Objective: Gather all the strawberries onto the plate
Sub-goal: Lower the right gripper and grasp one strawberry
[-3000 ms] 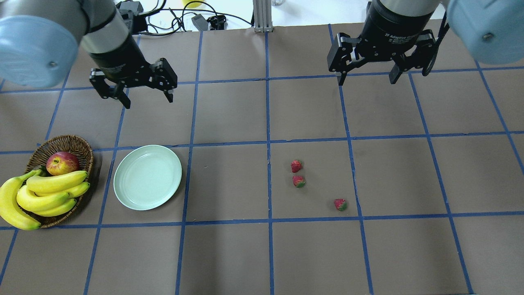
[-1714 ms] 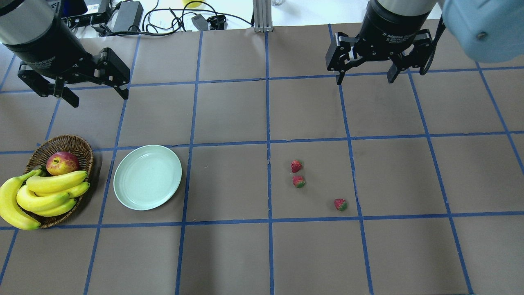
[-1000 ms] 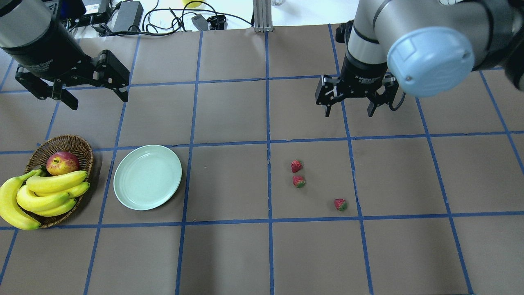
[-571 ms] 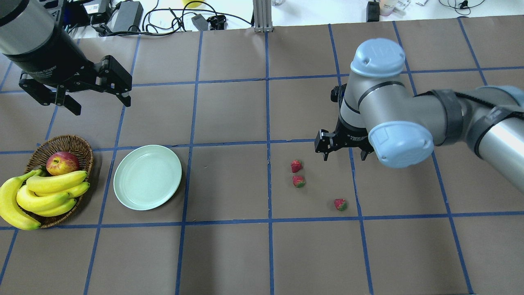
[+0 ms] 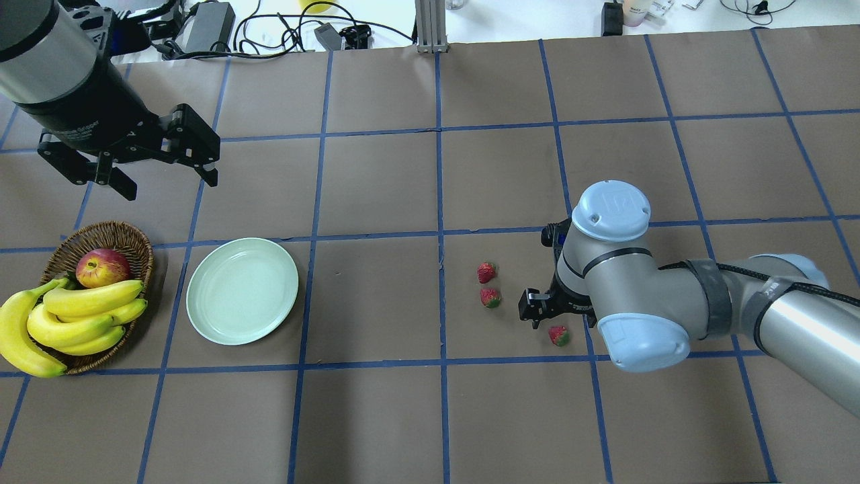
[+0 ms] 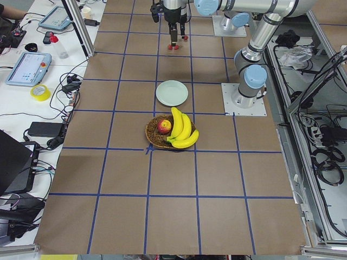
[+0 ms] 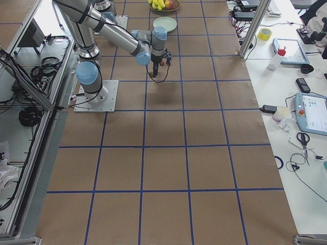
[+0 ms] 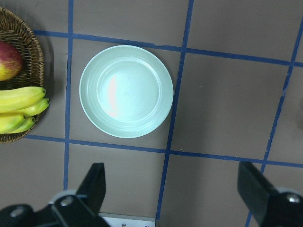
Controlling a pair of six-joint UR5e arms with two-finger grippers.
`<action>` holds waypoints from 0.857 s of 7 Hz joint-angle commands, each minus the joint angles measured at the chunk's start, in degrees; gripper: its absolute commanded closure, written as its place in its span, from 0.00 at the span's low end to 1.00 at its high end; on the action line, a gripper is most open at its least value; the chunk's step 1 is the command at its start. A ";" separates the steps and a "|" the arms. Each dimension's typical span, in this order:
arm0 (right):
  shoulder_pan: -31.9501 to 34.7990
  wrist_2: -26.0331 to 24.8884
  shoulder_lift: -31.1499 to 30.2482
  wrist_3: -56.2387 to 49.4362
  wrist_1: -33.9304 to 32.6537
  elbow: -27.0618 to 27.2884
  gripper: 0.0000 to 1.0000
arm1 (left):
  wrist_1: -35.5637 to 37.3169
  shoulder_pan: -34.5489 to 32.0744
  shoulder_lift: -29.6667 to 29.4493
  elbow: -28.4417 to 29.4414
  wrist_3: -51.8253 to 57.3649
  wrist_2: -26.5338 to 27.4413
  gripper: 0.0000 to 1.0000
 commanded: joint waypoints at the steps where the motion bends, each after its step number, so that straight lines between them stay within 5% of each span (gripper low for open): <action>1: 0.06 -0.28 1.36 -0.19 -1.71 1.30 0.14 | -0.17 0.01 -0.03 -0.14 0.36 0.12 0.00; 2: -0.02 -0.63 1.36 -0.29 -1.27 0.60 0.65 | -0.34 0.19 0.23 -0.41 0.45 0.12 0.00; 3: -0.20 0.06 1.36 -0.29 -1.44 0.42 0.94 | 0.26 0.19 0.32 -1.54 0.36 -0.05 0.00; 6: -0.20 -0.80 1.10 -0.46 -0.74 -1.24 1.00 | 0.53 0.01 0.93 -1.47 0.63 0.39 0.00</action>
